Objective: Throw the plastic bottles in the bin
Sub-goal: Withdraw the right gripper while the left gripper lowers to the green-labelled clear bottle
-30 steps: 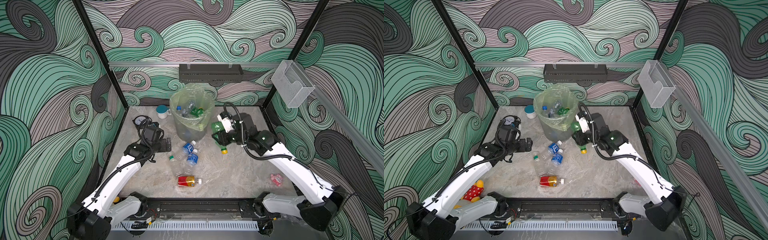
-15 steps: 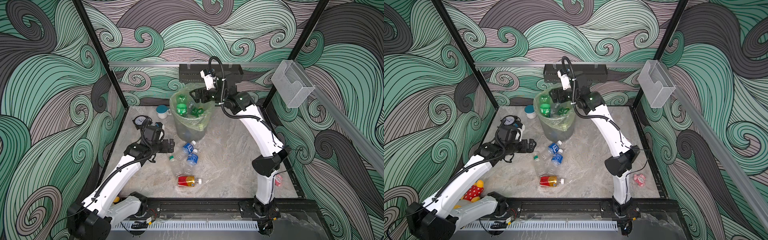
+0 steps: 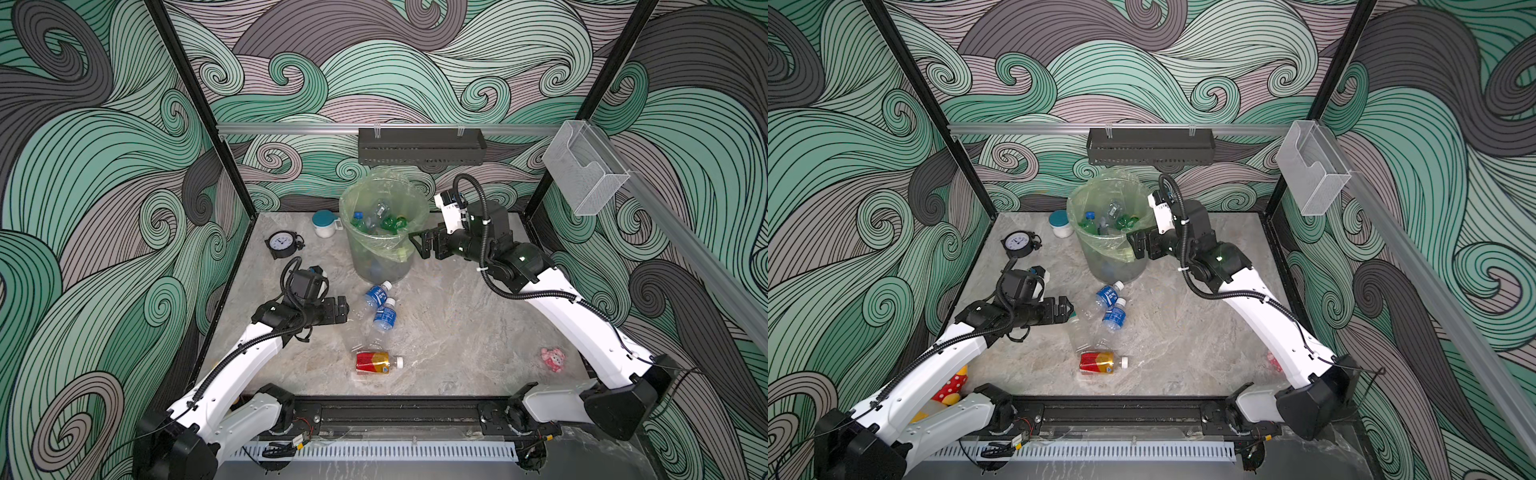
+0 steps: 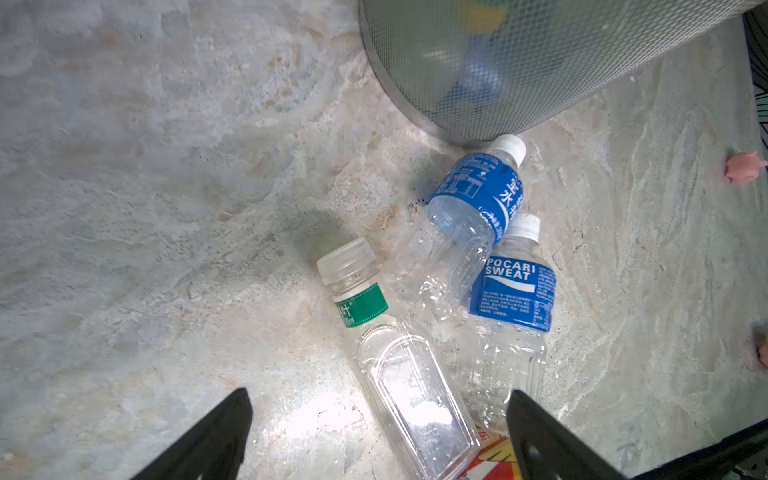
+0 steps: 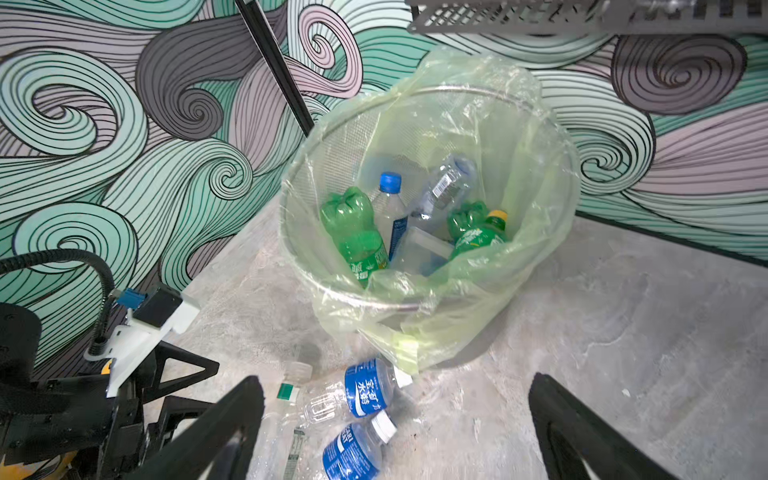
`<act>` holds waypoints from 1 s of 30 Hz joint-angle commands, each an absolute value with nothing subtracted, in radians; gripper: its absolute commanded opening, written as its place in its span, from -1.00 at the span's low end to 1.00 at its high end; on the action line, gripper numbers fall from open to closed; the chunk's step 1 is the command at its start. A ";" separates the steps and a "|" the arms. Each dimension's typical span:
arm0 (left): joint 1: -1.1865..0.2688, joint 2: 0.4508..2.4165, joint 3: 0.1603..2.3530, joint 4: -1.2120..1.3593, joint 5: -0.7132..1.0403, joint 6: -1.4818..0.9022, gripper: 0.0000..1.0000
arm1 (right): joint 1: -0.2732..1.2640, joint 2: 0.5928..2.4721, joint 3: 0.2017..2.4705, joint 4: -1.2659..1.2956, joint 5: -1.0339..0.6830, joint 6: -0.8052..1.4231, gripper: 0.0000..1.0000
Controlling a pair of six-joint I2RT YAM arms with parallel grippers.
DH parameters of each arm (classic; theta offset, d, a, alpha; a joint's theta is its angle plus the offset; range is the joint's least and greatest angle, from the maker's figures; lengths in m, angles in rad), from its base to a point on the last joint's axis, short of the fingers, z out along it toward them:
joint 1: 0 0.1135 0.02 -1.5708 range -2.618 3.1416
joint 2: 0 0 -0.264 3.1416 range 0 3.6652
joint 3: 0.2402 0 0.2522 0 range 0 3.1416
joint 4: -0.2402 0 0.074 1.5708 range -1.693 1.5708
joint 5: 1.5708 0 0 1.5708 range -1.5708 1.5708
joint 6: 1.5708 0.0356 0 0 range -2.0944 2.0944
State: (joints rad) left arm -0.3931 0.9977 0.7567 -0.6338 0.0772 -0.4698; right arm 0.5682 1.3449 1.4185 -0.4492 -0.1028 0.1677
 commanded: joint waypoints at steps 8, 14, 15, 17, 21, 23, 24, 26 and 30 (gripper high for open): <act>-0.411 1.073 0.709 -0.615 0.127 -0.619 0.89 | 0.554 1.304 1.297 -0.402 -0.051 0.212 0.99; -0.479 1.124 0.702 -0.610 0.074 -0.686 0.85 | 0.554 1.282 1.256 -0.384 -0.023 0.229 0.99; -0.490 1.131 0.701 -0.611 0.066 -0.695 0.85 | 0.553 1.279 1.252 -0.382 -0.023 0.231 0.99; -0.518 1.143 0.694 -0.603 0.049 -0.720 0.86 | 0.552 1.275 1.250 -0.383 -0.021 0.229 0.99; -0.563 1.167 0.668 -0.552 0.052 -0.757 0.86 | 0.552 1.276 1.250 -0.388 -0.020 0.230 0.99; -0.580 1.192 0.668 -0.534 0.049 -0.768 0.85 | 0.553 1.279 1.247 -0.387 -0.021 0.238 0.98; -0.585 1.207 0.671 -0.528 0.047 -0.771 0.85 | 0.552 1.279 1.246 -0.384 -0.024 0.240 0.98; -0.592 1.243 0.683 -0.515 0.046 -0.777 0.85 | 0.552 1.279 1.242 -0.382 -0.028 0.245 0.98; -0.594 1.291 0.692 -0.499 0.033 -0.785 0.82 | 0.551 1.272 1.235 -0.387 -0.026 0.245 0.98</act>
State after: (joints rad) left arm -0.5861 1.2709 0.6674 -0.5213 0.0639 -0.7578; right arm 0.5560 1.2896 1.2476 -0.4004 -0.0353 0.2352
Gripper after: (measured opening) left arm 0.914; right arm 0.989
